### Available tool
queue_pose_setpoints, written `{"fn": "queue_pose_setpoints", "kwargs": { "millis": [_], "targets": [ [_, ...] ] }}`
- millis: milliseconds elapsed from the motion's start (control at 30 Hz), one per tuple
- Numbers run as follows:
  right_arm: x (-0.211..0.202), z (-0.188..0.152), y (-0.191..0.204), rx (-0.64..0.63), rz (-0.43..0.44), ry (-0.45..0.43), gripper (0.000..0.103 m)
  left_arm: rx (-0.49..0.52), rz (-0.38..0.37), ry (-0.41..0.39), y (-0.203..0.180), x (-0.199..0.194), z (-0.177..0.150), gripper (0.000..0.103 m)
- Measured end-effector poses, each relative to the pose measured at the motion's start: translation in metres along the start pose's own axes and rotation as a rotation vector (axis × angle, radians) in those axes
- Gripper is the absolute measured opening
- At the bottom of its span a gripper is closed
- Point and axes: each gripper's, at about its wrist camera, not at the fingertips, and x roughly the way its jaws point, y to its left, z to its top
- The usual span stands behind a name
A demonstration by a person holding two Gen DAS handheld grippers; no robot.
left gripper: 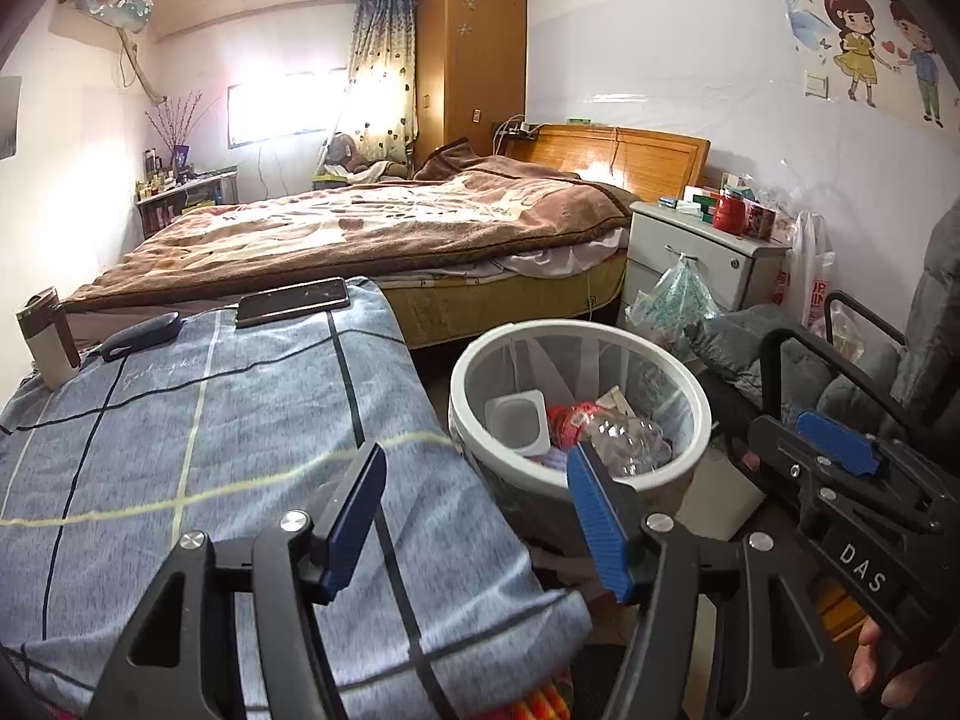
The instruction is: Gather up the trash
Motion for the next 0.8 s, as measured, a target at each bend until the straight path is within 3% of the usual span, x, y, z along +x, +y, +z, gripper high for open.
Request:
{"fn": "queue_pose_setpoints", "kwargs": {
  "millis": [133,267,400,800],
  "targets": [
    [-0.01,-0.003,0.001,0.0,-0.01,-0.021,0.045,-0.009,-0.003,0.005,0.0,-0.006,-0.004,0.065],
    [-0.022,-0.002,0.004,0.004,-0.006,-0.057,0.045,0.007,0.043,-0.01,-0.003,-0.014,-0.004,0.065],
    [-0.029,-0.001,0.008,-0.01,-0.021,-0.087,0.044,-0.002,0.029,-0.037,-0.003,-0.022,-0.003,0.066],
    [-0.028,-0.007,0.012,0.004,-0.004,-0.084,0.044,-0.01,0.041,-0.04,-0.004,-0.029,-0.004,0.066]
  ]
}}
